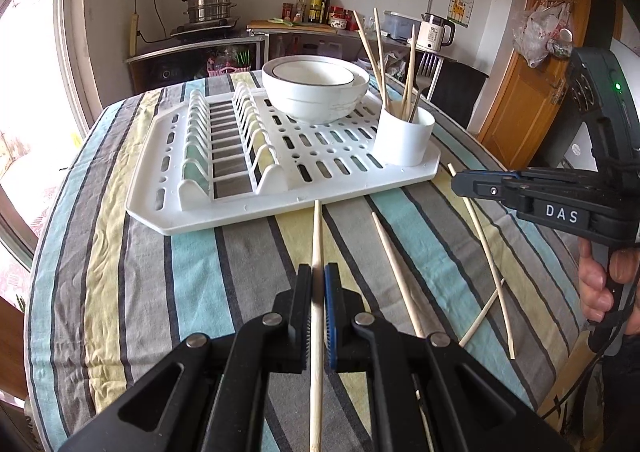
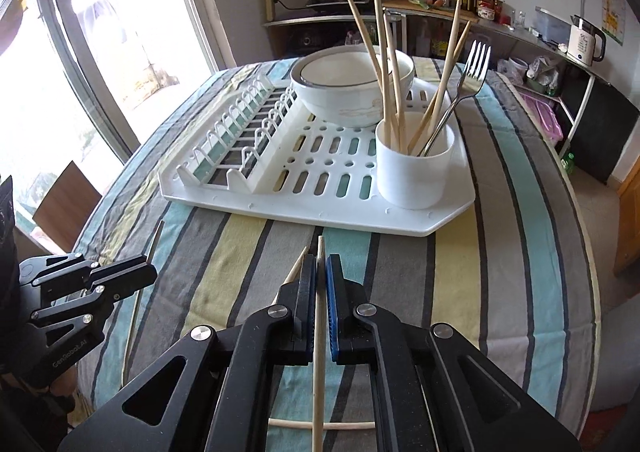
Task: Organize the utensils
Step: 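Lift the chopstick with the right tool and carry it toward the white cup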
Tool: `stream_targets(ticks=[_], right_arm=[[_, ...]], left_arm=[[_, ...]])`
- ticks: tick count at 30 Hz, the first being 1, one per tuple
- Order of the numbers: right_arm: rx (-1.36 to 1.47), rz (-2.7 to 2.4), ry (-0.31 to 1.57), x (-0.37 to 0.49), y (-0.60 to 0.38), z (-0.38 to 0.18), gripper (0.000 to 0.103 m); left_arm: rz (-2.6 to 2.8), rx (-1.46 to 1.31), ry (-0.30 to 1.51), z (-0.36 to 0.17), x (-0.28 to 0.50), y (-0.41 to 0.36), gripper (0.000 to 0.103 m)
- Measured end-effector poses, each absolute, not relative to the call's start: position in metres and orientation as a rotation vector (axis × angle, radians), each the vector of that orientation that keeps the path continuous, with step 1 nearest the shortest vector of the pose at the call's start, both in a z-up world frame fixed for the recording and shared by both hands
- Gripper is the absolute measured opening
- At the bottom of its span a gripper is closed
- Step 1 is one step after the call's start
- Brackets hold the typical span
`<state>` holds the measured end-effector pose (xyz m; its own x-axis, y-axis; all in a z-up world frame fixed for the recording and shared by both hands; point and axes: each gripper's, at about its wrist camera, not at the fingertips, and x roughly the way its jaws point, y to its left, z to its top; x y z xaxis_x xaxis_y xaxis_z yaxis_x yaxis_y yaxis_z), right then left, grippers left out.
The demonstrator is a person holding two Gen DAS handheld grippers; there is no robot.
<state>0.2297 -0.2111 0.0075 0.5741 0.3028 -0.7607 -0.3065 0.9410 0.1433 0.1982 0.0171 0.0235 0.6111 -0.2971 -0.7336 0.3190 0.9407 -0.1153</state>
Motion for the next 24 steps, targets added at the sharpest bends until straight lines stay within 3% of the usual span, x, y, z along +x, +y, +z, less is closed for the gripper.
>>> stream_targets(ticks=[9,24], right_arm=[[0.041,0.373,0.737,0.198,-0.235,0.051,0.005],[0.036,0.377,0.614,0.141,-0.252,0.068,0.005]], left_arm=[[-0.356,-0.009,0.749,0.060,0.191,0.020,0.007],[-0.364,-0.023,0.654,0.079,0.143,0.025,0.007]])
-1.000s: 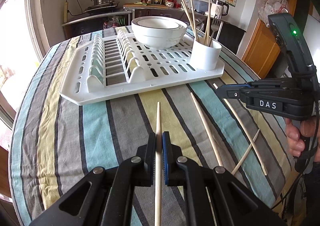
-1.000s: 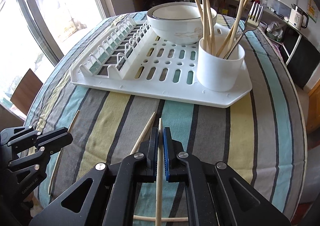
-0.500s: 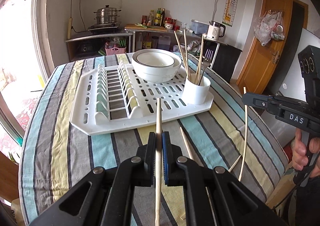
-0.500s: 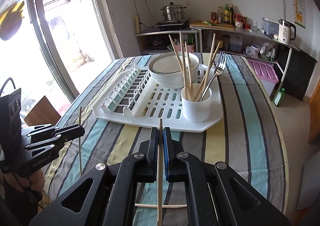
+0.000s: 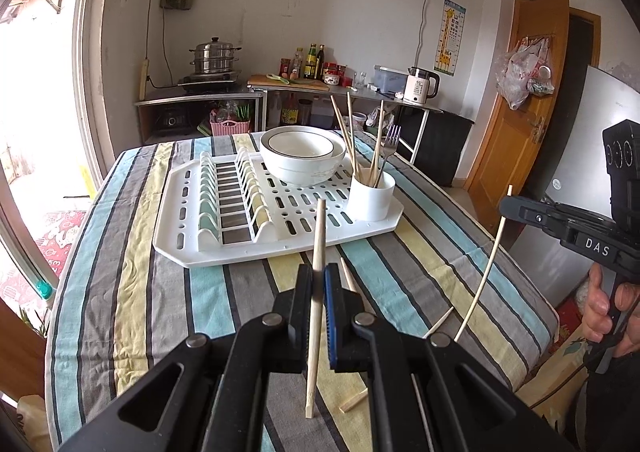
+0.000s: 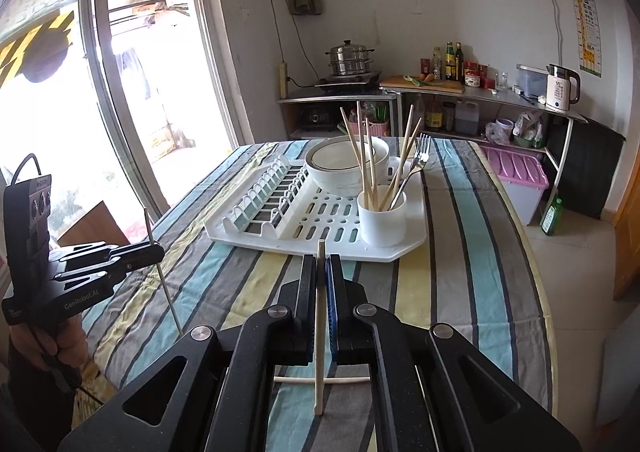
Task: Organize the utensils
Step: 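Lift the chopstick with the right tool and carry it toward the white cup, then lower the chopstick into the white cup and open the right tool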
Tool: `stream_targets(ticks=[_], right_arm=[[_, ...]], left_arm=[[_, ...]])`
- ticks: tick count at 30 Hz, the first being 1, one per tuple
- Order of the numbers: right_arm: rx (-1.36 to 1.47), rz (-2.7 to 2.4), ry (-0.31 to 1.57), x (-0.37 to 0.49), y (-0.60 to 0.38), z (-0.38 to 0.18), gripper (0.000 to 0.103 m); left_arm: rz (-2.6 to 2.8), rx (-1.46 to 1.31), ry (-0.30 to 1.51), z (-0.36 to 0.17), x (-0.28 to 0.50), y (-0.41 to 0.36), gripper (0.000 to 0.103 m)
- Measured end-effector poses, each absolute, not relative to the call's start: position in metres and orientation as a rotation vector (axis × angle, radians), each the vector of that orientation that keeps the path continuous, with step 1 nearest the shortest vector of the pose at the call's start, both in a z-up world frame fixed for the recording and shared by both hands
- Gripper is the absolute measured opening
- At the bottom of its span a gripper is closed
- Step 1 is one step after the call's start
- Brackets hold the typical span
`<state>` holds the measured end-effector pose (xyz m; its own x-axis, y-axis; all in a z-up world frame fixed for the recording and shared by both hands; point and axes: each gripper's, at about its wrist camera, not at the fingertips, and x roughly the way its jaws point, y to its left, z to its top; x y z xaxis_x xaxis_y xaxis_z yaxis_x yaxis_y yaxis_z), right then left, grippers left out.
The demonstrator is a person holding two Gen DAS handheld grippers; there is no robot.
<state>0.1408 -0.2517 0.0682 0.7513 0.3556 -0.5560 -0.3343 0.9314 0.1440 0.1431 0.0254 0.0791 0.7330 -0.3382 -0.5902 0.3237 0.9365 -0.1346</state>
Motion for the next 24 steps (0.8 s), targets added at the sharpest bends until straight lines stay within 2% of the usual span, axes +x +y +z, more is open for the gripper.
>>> stream_targets(ticks=[12,24], right_arm=[[0.037,0.349,0.522,0.146,-0.266,0.099,0.005],[0.079,0.309,0.417,0.204,-0.287,0.136,0.005]], left_arm=[[-0.378,-0.020,0.607,0.112,0.161,0.007,0.007],[-0.432,-0.053,0.564,0.143,0.239,-0.042,0.007]])
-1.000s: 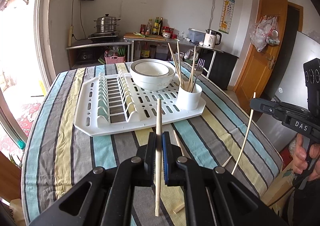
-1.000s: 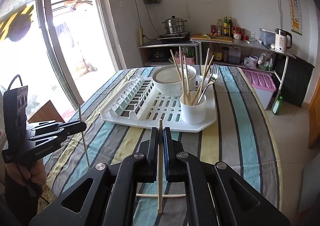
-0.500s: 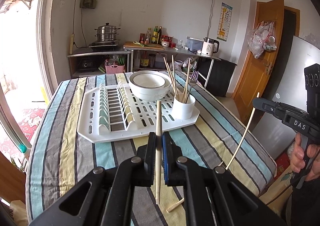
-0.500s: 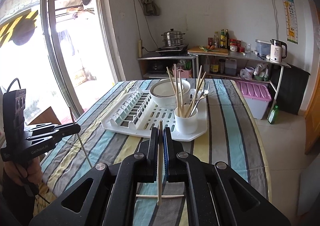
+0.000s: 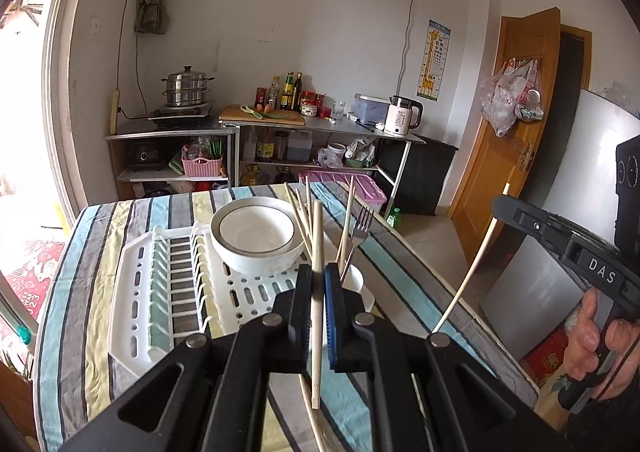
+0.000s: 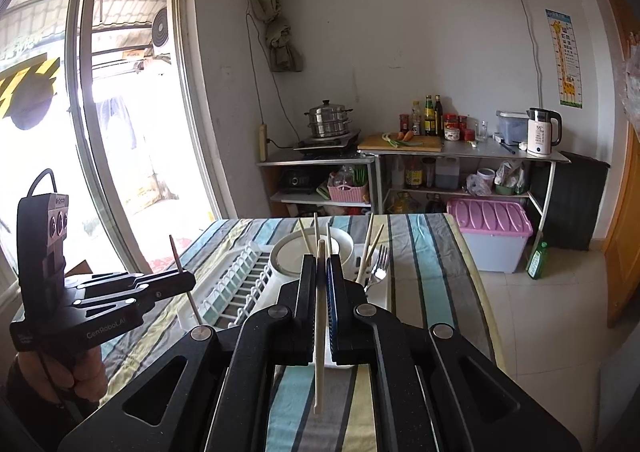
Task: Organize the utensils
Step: 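Lower the chopstick into the white cup and open the right tool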
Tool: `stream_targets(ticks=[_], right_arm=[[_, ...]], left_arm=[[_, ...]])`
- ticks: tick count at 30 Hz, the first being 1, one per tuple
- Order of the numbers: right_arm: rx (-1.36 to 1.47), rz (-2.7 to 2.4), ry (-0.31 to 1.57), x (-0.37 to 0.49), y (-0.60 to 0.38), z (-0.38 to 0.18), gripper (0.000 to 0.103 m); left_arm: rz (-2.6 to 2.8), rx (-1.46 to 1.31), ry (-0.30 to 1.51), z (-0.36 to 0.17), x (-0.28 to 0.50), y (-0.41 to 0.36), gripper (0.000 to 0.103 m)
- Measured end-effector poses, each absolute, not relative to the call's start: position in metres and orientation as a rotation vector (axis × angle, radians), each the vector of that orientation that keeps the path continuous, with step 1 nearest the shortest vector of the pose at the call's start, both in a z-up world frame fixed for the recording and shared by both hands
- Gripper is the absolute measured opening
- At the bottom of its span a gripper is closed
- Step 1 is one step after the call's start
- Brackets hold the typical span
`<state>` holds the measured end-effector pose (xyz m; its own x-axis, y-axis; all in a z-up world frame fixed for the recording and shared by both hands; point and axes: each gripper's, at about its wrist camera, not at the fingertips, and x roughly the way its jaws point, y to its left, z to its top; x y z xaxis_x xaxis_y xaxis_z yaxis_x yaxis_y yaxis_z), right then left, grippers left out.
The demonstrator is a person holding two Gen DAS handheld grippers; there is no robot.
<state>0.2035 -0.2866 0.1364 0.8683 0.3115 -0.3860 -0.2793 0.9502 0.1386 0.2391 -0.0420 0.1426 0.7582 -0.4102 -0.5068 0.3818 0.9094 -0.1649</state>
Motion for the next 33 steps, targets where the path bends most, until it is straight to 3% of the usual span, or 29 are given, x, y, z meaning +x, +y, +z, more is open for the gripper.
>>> stream_targets(ticks=[13,33], right_arm=[[0.129,0.306,0.386,0.273,-0.296,0.141,0.005],[0.155,0.296,0.481,0.340,-0.295,0.090,0.005]], left_arm=[[-0.454,-0.108,0.521,0.162,0.313,-0.074,0.007],[-0.458,-0.145,0.618,0.107,0.373,-0.095,0.007]])
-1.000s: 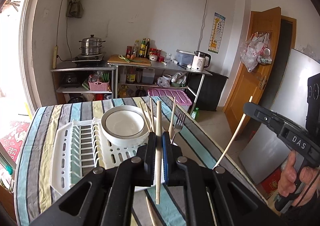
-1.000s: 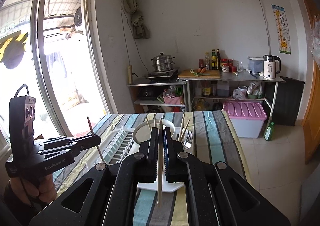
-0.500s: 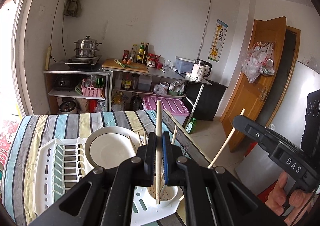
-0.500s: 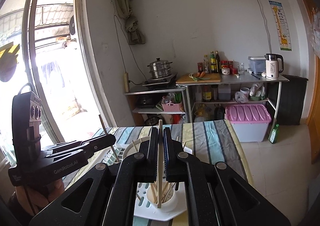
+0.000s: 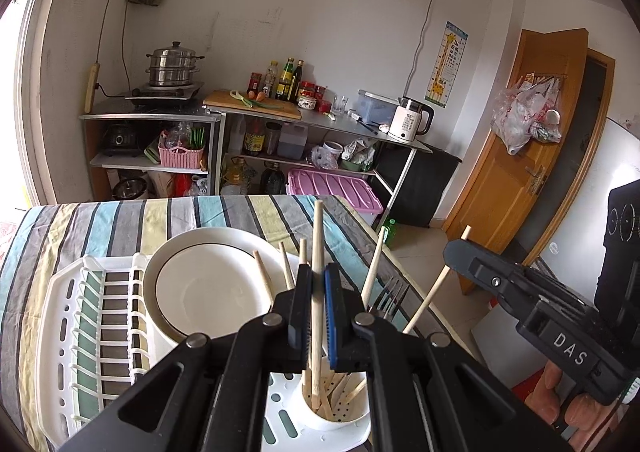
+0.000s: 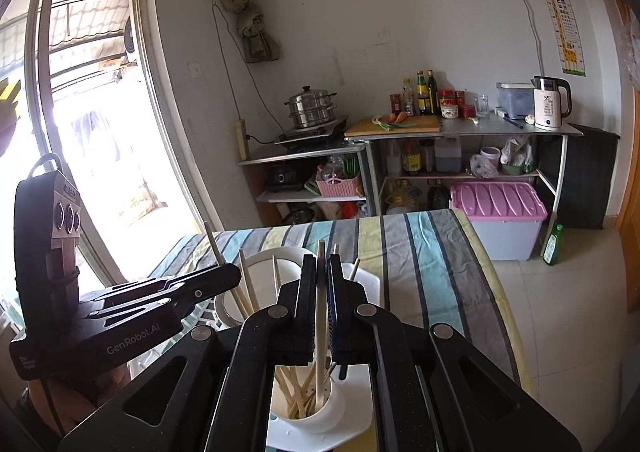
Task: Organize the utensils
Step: 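Lower the chopstick into the white cup and open the right tool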
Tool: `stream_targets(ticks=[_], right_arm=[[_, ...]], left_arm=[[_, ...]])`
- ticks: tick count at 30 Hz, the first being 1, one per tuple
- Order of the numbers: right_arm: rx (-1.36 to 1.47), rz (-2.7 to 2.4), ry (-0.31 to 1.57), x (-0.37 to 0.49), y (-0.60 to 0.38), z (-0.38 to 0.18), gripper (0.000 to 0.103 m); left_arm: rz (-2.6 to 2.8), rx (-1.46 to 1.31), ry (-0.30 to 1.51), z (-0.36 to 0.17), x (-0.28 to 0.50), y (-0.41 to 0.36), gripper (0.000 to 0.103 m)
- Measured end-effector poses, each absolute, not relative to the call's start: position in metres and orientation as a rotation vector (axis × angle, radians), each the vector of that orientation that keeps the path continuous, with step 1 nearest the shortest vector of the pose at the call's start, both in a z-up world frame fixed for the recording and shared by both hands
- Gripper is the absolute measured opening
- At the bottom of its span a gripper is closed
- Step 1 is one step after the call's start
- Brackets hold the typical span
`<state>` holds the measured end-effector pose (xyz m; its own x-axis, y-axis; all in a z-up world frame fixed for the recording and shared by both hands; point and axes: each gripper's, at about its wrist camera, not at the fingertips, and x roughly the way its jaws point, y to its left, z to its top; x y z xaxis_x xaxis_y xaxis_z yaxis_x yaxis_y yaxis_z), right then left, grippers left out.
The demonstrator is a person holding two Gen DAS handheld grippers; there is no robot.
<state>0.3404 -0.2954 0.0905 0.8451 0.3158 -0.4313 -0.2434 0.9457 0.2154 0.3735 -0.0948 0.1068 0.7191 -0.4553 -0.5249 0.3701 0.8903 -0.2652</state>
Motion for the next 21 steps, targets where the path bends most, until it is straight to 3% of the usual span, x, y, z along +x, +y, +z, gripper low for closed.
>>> stream_targets(ticks=[15,17,21], right_arm=[[0.141,0.263,0.561,0.350,-0.299,0.075,0.006],[0.139,0.262,0.560,0.348,-0.299,0.076,0.020],[0.151,0.268,0.552,0.341,-0.301,0.078,0.023]], left_arm=[[-0.434,-0.145,0.679,0.094,0.374,-0.090,0.007],[-0.431,-0.140,0.682,0.094,0.372,-0.089,0.009],[-0.432,-0.136,0.683,0.095,0.366,-0.086,0.020]])
